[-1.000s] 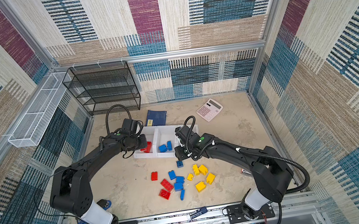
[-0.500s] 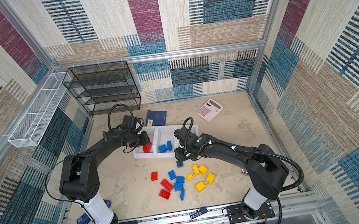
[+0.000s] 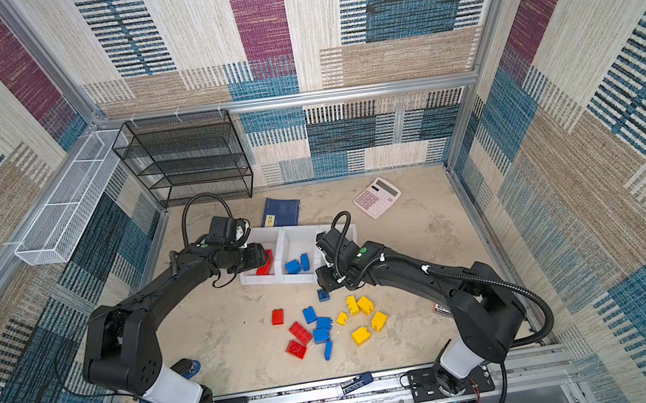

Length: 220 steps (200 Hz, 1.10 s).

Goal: Sort the legos into containers by color
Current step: 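Carry the long red brick into the nearest compartment and release with left gripper, then grasp a blue brick beside the bin with the right gripper while the left withdraws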

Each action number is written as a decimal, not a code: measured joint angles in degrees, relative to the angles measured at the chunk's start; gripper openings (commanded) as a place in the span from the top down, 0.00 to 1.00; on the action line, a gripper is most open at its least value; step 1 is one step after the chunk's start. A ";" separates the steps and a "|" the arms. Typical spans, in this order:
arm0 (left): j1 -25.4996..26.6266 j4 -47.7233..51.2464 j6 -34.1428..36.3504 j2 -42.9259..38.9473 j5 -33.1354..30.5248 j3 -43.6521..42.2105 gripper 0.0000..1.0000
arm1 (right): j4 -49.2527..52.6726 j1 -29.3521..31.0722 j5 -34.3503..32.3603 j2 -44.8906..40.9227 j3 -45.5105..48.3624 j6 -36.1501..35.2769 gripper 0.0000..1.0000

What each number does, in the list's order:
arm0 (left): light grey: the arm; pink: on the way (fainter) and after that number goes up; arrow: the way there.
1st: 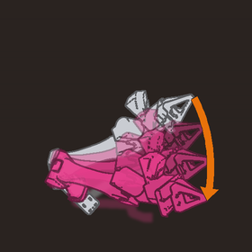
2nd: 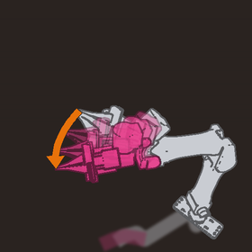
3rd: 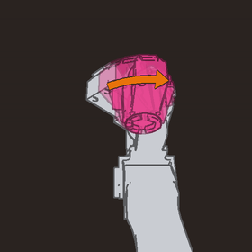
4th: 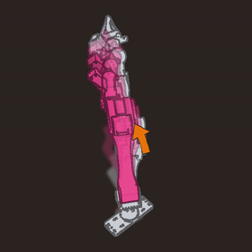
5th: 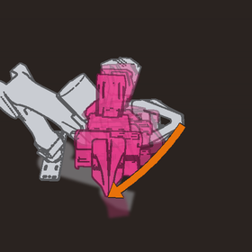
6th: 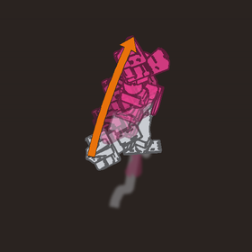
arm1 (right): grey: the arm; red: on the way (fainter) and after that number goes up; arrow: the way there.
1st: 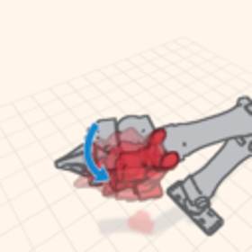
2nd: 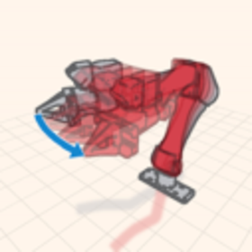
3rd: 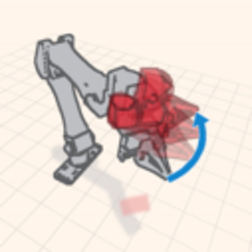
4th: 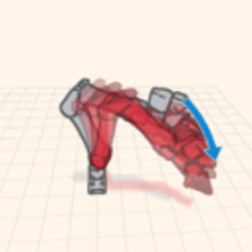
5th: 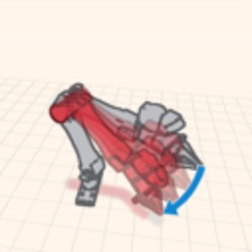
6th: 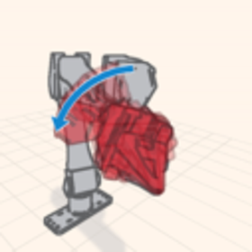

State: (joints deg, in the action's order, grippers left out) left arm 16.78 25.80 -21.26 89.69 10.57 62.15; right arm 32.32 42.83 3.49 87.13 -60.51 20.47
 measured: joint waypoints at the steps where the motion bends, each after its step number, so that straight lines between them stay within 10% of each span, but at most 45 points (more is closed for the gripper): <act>1: 0.00 0.02 -0.11 -0.39 0.04 -0.33 0.40 | 0.04 0.00 -0.07 -0.07 0.04 0.04 0.42; 103: -0.04 -2.03 -10.58 -29.35 -2.73 -24.30 0.39 | -0.15 2.03 -2.93 0.76 3.17 4.33 0.44; 220: -0.02 -1.99 -14.97 -35.01 -1.20 -29.57 0.39 | -1.16 6.60 -8.39 12.59 -2.58 7.98 0.52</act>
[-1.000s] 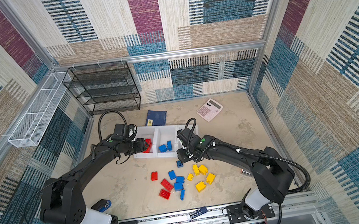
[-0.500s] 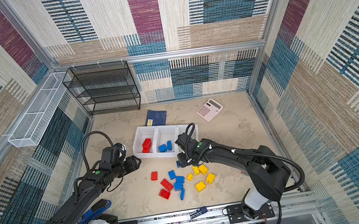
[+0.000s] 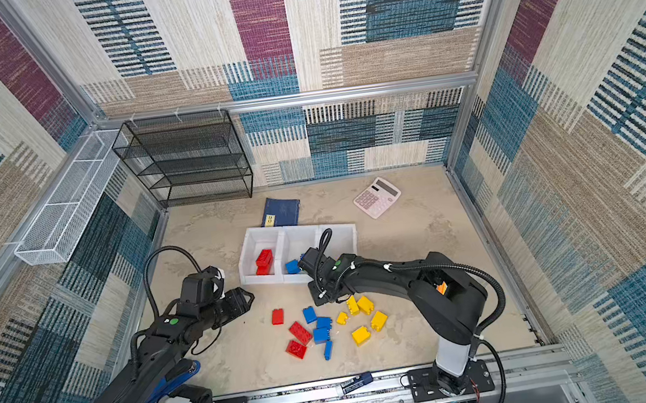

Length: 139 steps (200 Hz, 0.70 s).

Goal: Sort the legos into containers by color
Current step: 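Grasp a blue brick beside the bin with the right gripper while the left withdraws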

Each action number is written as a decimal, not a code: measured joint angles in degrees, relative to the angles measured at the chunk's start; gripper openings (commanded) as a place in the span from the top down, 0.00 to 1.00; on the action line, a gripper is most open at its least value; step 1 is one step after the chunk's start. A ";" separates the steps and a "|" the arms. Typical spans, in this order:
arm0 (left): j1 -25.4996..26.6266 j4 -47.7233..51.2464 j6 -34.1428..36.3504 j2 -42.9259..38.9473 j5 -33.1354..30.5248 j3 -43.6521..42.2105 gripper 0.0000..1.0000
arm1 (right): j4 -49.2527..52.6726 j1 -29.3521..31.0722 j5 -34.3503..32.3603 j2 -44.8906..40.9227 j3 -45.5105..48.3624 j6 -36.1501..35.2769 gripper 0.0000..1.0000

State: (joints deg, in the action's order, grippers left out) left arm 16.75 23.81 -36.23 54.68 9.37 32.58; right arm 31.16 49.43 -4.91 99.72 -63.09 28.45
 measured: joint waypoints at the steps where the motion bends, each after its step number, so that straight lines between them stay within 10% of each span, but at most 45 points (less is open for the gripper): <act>1: 0.00 -0.02 0.00 -0.04 0.00 -0.02 0.39 | 0.00 0.00 -0.02 0.02 0.00 0.00 0.51; 139: 0.02 0.46 -1.27 -2.86 0.04 -2.73 0.39 | -1.31 1.25 -0.17 2.23 1.16 0.37 0.68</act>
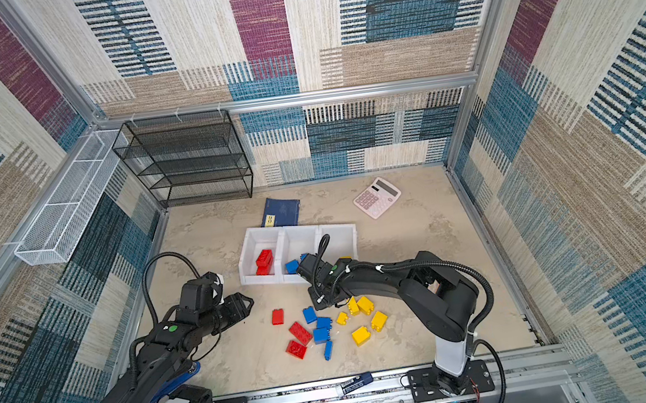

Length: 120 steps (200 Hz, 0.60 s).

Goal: Sort the legos into containers by color
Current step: 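Grasp a blue brick beside the bin with the right gripper while the left withdraws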

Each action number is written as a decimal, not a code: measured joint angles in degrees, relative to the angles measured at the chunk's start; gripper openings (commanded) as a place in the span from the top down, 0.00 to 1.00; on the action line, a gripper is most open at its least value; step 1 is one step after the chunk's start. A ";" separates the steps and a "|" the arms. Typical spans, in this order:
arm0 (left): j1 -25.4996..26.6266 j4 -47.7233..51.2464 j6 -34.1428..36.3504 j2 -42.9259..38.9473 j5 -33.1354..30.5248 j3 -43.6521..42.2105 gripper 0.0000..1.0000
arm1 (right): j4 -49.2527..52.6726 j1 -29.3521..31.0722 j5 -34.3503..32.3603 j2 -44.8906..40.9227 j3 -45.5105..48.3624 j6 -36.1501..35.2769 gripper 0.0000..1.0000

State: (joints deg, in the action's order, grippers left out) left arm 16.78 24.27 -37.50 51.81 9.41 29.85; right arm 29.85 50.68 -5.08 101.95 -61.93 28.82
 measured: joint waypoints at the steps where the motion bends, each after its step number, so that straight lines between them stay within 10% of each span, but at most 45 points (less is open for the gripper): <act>1: 0.00 0.00 0.00 -0.02 0.00 -0.02 0.39 | 0.00 0.02 0.00 -0.02 0.00 0.00 0.68; 120: 0.00 0.44 -0.02 -0.87 -0.04 -0.39 0.39 | -0.07 0.48 -0.04 1.16 -1.88 -0.50 0.54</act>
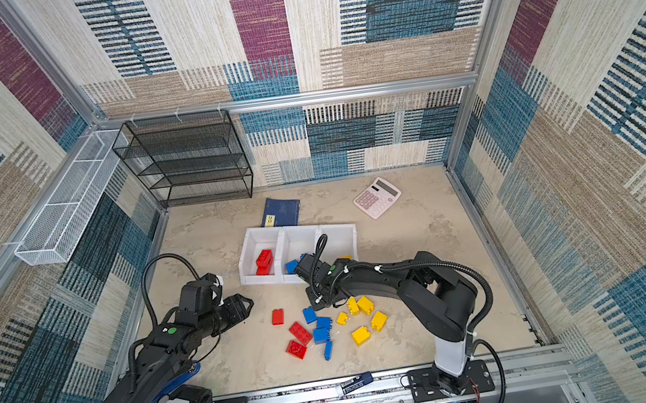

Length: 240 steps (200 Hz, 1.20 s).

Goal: Sort the legos into containers by color
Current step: 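Grasp a blue brick beside the bin with the right gripper while the left withdraws, then lift the blue brick into the middle compartment with the right gripper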

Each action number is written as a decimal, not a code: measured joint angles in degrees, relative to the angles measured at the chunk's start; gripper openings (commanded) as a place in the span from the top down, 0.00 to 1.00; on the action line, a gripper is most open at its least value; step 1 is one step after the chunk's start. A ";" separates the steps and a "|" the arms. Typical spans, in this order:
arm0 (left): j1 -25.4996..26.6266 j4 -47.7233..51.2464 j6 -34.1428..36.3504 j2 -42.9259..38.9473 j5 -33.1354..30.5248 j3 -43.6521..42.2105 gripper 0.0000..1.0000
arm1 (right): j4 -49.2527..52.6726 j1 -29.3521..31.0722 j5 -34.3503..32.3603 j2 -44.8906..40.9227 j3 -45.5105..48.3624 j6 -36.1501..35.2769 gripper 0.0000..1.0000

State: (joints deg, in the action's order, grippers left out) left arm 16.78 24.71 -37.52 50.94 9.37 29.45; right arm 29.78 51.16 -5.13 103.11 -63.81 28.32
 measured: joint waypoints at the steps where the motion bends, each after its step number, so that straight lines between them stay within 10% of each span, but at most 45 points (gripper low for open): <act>1: 0.00 0.00 0.00 -0.02 0.00 0.00 0.39 | 0.02 0.00 0.00 0.04 -0.02 0.00 0.55; 48: 0.00 0.33 -0.02 -1.29 -0.20 0.00 0.39 | -0.11 0.00 0.02 1.25 -0.92 -0.57 0.74; 190: -0.02 3.58 -1.27 -5.88 -1.53 -1.33 0.39 | 1.33 -4.94 -0.94 4.46 -21.16 -8.31 0.76; 221: 0.00 4.02 -1.73 -6.38 -1.42 -2.08 0.40 | 1.46 -5.92 1.25 9.84 -26.82 -10.51 0.71; 240: 0.00 4.24 -2.19 -6.47 -0.98 -2.54 0.40 | 2.10 -6.34 1.95 11.80 -29.35 -10.80 0.48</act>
State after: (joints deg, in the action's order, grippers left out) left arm 16.78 28.95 -39.70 44.47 8.38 26.92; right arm 31.88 44.82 -3.18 114.91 -93.17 17.52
